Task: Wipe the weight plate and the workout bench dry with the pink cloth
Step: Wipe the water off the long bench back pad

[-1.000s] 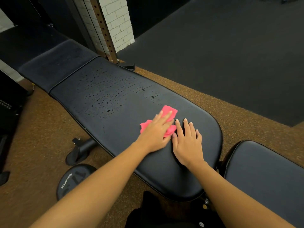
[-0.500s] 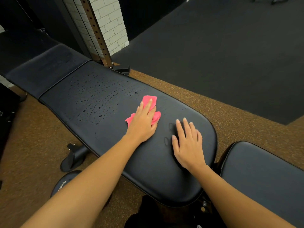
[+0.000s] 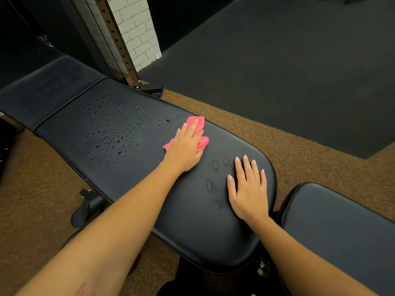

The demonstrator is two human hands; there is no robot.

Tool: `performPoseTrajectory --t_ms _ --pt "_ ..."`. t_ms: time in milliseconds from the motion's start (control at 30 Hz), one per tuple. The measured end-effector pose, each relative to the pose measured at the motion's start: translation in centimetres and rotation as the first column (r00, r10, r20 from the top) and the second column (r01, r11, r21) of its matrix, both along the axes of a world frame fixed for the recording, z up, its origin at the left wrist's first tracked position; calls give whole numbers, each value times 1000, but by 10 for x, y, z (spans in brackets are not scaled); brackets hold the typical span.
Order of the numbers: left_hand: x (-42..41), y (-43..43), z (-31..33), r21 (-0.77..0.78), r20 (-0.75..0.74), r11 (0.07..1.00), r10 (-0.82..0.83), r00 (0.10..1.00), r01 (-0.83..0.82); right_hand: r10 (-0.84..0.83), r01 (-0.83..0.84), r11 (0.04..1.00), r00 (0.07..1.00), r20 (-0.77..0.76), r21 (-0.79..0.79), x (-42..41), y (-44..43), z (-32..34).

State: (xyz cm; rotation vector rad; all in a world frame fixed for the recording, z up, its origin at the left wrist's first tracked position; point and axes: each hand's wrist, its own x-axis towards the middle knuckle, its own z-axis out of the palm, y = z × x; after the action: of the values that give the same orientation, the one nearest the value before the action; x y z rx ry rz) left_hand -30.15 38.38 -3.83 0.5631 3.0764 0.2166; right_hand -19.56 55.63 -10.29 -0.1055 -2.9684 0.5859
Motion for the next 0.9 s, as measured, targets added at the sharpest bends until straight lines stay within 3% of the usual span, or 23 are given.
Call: performPoseTrajectory --t_ms 133,367,500,700,900 --pt "6 11 -1 55 -3 997 54 999 -53 -6 6 1000 1000 -7 -3 0 0 -1" --pt "49 3 -9 77 28 975 -209 978 206 -21 22 1000 1000 -23 13 -1 0 -4" --pt "16 -1 -3 18 52 988 -153 987 153 -17 18 1000 1000 -26 14 -1 1 -4" --pt "-19 21 5 104 78 994 32 996 -40 -18 18 1000 999 -29 17 -1 1 -5" --pt "17 49 -13 132 72 972 -205 976 195 -20 21 1000 999 -37 19 -2 -1 -5"
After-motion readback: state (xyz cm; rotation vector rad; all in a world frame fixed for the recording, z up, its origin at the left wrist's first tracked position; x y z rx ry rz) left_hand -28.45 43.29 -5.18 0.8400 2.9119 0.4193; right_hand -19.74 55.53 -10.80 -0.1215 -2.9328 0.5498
